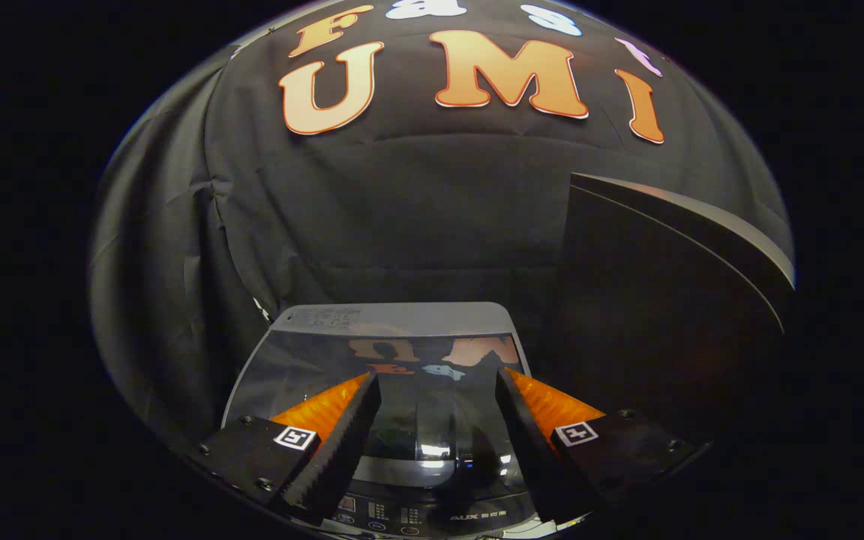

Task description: Put the clothes into the washing machine and then close the washing machine lid.

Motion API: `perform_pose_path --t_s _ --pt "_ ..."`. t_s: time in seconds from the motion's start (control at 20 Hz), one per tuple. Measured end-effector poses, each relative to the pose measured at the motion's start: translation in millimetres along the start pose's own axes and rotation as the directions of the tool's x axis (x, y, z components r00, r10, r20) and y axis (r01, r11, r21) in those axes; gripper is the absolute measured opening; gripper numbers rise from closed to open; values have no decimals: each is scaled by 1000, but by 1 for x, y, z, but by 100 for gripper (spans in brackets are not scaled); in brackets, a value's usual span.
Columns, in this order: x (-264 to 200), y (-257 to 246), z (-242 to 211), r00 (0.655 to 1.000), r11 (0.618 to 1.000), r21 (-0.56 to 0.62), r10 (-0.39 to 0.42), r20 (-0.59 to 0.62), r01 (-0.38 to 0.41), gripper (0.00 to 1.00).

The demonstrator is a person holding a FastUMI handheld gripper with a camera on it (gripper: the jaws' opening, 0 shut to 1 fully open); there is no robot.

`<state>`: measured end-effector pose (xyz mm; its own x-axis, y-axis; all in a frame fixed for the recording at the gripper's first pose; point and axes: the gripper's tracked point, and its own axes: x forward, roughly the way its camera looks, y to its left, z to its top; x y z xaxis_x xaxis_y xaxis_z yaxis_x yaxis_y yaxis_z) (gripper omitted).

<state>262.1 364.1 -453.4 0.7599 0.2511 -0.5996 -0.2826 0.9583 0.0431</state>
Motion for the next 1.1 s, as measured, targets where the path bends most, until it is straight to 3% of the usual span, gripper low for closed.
perform_pose_path --t_s 0.25,0.6,0.9,1.1 --pt "-10 3 8 1000 1000 -14 19 -9 -19 100" --pt "-63 20 95 982 999 -23 48 184 -45 100" --pt "-159 19 195 920 998 6 49 390 -56 99" --pt "-224 -3 233 875 993 -24 111 472 -113 99"
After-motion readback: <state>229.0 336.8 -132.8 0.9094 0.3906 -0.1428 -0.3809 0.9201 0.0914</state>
